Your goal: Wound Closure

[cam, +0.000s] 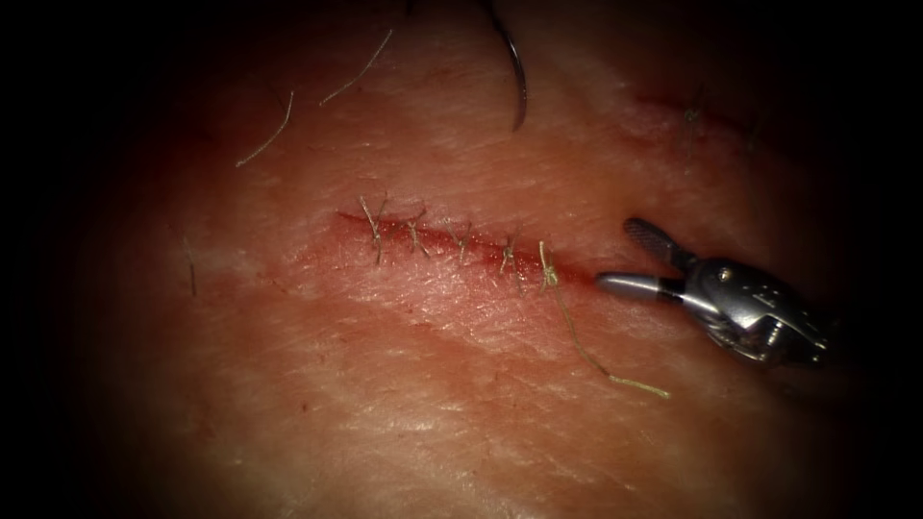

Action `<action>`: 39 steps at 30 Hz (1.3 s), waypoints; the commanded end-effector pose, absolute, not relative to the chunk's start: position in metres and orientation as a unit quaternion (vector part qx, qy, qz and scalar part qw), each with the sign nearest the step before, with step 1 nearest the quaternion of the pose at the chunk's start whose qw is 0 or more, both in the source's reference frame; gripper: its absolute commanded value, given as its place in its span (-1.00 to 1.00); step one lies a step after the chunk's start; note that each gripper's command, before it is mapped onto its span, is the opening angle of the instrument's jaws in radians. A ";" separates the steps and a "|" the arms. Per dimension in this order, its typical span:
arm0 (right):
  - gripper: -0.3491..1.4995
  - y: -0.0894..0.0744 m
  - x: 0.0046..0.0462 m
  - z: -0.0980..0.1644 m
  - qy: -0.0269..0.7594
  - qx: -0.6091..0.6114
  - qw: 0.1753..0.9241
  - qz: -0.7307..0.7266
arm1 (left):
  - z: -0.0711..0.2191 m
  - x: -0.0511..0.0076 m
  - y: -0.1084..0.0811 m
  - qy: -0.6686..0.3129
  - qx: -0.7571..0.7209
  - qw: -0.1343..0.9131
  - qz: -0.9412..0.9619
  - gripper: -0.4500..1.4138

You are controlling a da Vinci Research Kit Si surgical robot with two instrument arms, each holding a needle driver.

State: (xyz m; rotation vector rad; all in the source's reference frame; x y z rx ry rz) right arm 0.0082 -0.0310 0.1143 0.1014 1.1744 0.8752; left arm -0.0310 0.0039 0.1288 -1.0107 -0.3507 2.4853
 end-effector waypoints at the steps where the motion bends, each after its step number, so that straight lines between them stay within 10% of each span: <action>1: 0.98 -0.032 0.0085 0.115 0.536 0.046 0.743 0.399 | 0.130 -0.0316 0.004 -0.127 -0.359 0.232 0.895 0.58; 11: 0.98 -0.033 0.0090 0.116 0.542 0.045 0.742 0.392 | 0.131 -0.0304 0.000 -0.215 -0.349 0.283 0.867 0.95; 39: 0.98 -0.035 0.0101 0.116 0.555 0.059 0.740 0.375 | 0.126 -0.0275 -0.019 -0.137 -0.486 0.125 0.854 0.80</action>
